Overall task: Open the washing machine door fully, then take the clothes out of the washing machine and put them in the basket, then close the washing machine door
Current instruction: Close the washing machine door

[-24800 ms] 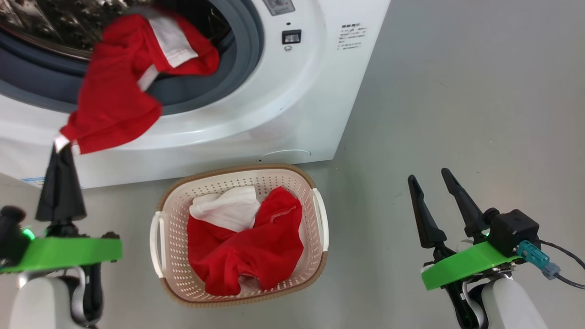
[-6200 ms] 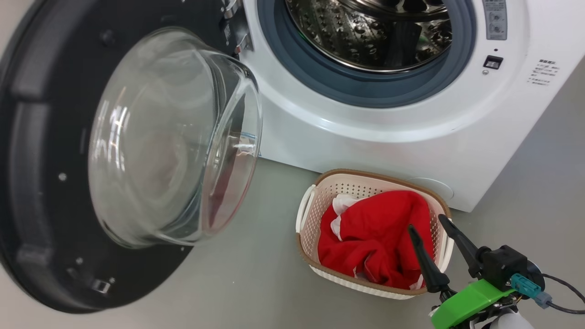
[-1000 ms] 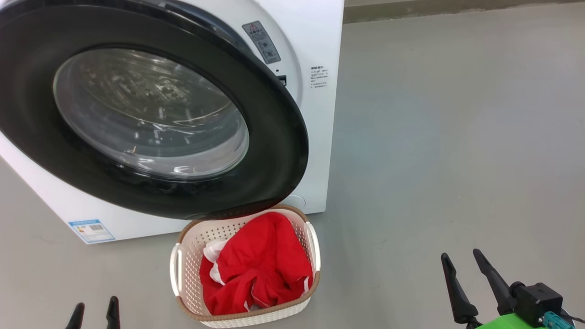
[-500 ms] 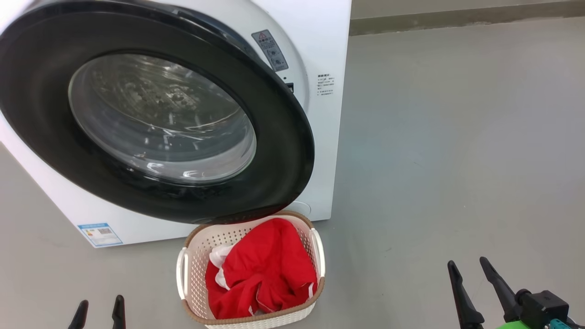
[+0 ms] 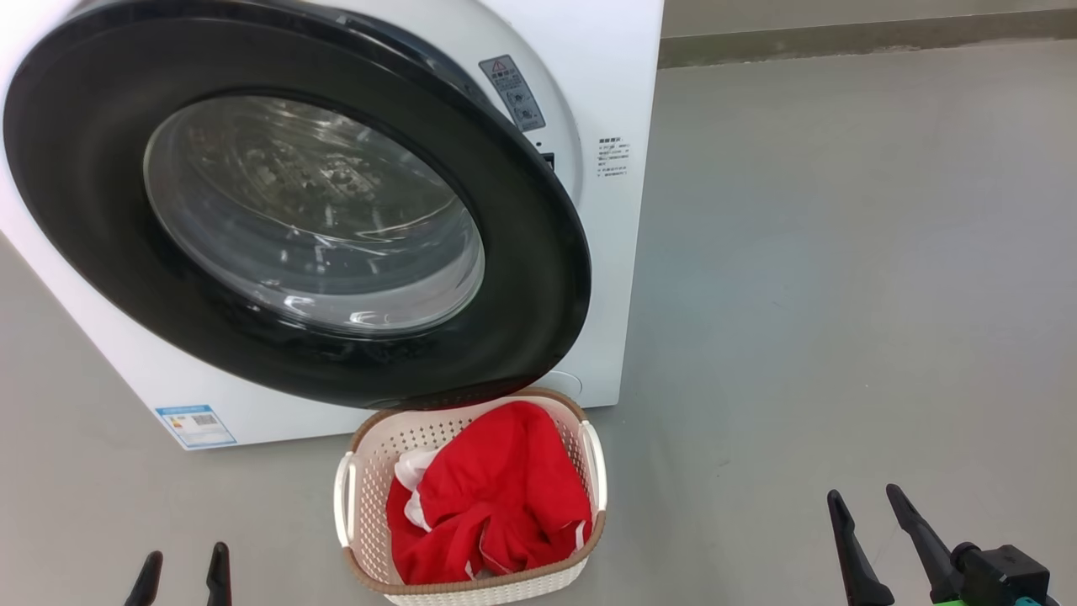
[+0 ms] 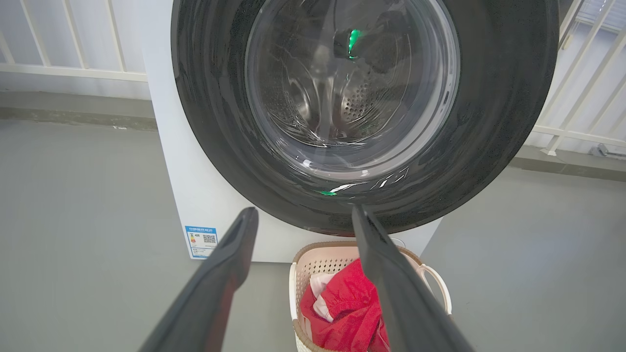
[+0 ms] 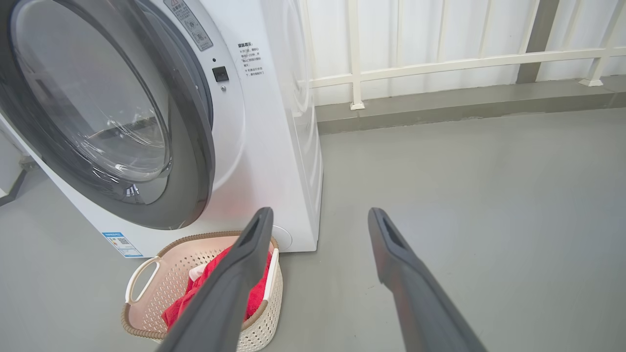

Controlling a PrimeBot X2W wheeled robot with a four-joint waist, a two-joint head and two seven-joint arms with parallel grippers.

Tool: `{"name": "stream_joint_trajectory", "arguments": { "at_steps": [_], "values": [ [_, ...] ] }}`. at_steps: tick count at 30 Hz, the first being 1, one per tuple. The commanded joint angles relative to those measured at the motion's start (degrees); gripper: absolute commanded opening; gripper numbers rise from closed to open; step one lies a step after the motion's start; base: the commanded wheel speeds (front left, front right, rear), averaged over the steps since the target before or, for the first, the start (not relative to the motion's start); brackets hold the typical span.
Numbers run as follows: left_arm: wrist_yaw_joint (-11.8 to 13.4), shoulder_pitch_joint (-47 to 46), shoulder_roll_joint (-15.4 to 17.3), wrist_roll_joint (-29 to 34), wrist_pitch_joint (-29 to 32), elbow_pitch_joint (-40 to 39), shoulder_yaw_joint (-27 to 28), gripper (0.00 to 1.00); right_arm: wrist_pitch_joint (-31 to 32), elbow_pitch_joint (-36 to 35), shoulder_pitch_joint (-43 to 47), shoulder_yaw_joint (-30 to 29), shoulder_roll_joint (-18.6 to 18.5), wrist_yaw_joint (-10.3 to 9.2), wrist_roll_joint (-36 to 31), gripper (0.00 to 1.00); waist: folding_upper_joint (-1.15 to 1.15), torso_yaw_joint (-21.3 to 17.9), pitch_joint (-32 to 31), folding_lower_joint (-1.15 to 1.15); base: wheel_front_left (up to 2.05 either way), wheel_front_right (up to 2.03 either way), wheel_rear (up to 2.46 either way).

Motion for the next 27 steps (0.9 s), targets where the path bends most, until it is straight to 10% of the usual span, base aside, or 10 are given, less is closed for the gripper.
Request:
{"name": "stream_joint_trajectory", "arguments": {
  "at_steps": [1,7,10,27],
  "values": [
    [-0.2,-1.5,0.8,0.5,-0.7,-1.5,2.2,1.0,-0.7,-1.3,-1.0,1.3,-0.7,0.09,0.1,1.0,0.0,0.1,0.1,0.0,0.0,0.0,0.0],
    [-0.2,-1.8,0.8,0.6,-0.7,-1.5,2.0,1.0,-0.7,-1.2,-1.5,1.5,-0.7,0.09,0.2,1.0,0.0,0.6,0.2,0.0,0.0,0.0,0.0],
    [-0.2,-2.2,0.7,0.9,-0.7,-1.6,1.3,1.0,-0.7,-1.1,-2.2,2.0,-0.7,0.09,0.7,0.02,0.0,1.5,0.4,0.0,0.0,0.0,0.0],
    [-0.2,-5.4,-1.7,0.2,-0.7,-2.3,-2.0,1.0,-0.7,4.0,-19.3,11.1,1.1,0.09,2.0,0.0,0.0,8.5,4.9,0.0,0.0,0.0,0.0]
  ]
}}
